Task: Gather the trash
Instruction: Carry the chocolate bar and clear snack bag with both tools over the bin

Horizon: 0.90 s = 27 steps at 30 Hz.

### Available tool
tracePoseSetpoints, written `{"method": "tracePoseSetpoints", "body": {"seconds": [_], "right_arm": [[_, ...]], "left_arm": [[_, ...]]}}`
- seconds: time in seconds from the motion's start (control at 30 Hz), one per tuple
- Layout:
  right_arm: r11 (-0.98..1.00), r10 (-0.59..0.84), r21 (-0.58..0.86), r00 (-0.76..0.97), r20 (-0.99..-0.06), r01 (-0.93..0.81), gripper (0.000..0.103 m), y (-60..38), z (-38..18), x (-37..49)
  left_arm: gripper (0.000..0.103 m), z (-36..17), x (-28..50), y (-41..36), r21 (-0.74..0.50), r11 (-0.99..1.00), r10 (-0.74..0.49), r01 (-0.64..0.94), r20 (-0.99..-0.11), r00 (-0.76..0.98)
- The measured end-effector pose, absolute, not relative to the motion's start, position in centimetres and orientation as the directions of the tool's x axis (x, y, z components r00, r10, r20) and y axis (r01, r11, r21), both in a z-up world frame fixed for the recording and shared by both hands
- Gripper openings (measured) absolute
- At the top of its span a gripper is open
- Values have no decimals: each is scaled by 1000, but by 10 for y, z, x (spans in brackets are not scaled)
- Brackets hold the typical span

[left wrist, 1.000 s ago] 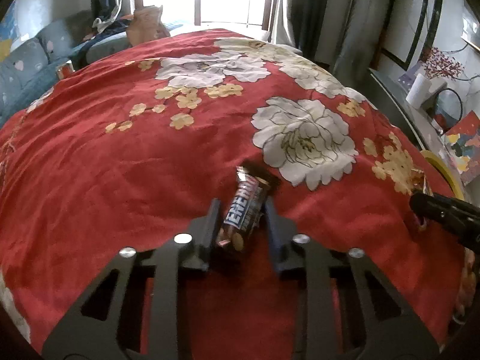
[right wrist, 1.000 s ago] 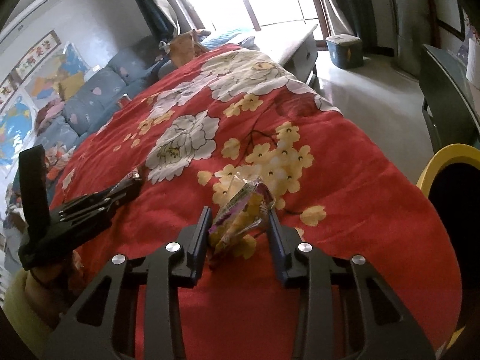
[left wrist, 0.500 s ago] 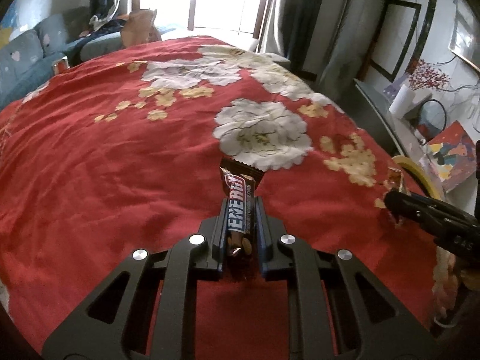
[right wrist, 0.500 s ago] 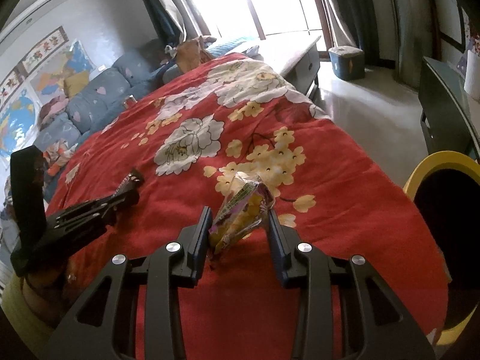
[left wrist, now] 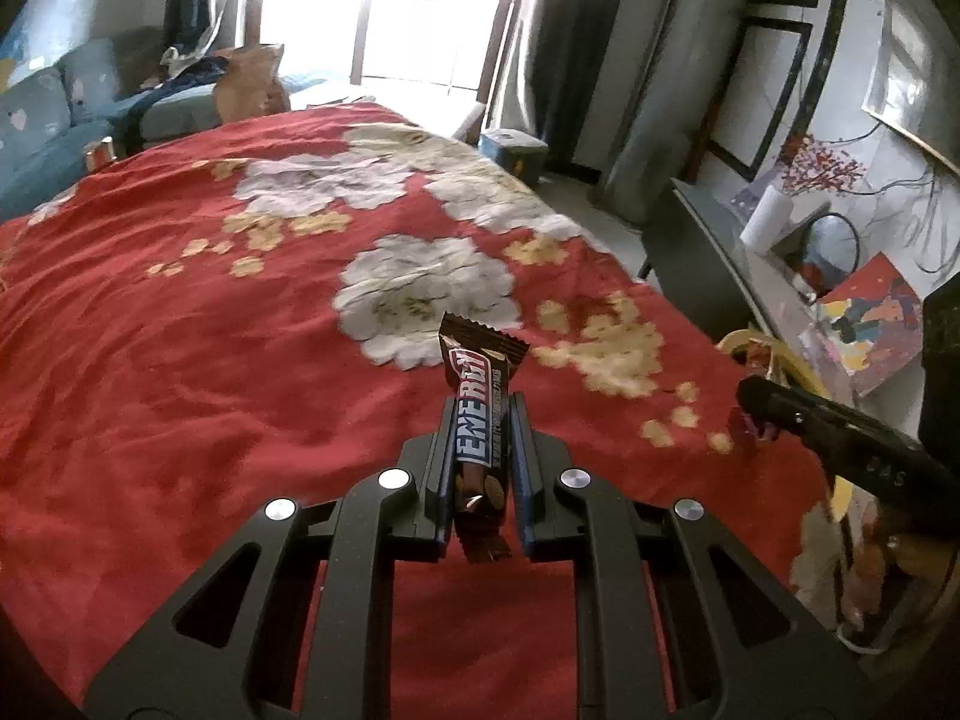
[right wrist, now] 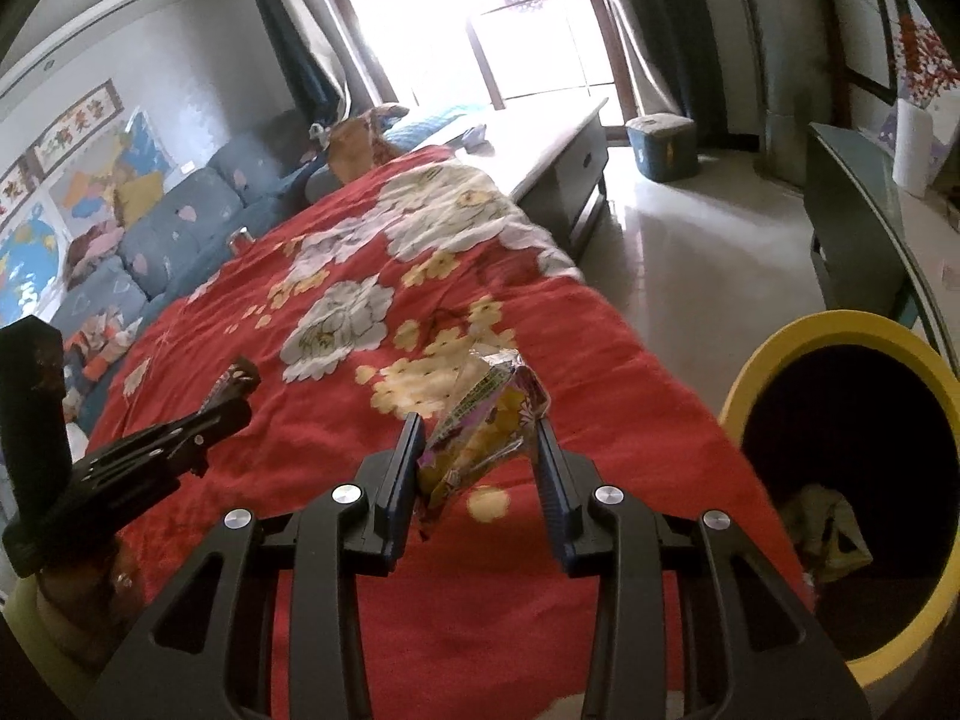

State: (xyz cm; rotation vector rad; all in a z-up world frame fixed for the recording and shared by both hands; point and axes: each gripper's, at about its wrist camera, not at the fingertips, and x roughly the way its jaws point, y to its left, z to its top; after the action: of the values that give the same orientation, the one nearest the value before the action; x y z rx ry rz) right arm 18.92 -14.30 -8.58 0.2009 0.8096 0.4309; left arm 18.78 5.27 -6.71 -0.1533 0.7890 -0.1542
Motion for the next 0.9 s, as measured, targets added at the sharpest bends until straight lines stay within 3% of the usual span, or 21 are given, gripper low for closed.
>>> {"method": "tracePoseSetpoints", "body": {"seconds": [0.9], "right_arm": [[939,299,326,734,-609,-112,34,-249,-78,181]], "left_arm": [[11,-49,191,-54,-199,944,-327,263,-666,670]]}}
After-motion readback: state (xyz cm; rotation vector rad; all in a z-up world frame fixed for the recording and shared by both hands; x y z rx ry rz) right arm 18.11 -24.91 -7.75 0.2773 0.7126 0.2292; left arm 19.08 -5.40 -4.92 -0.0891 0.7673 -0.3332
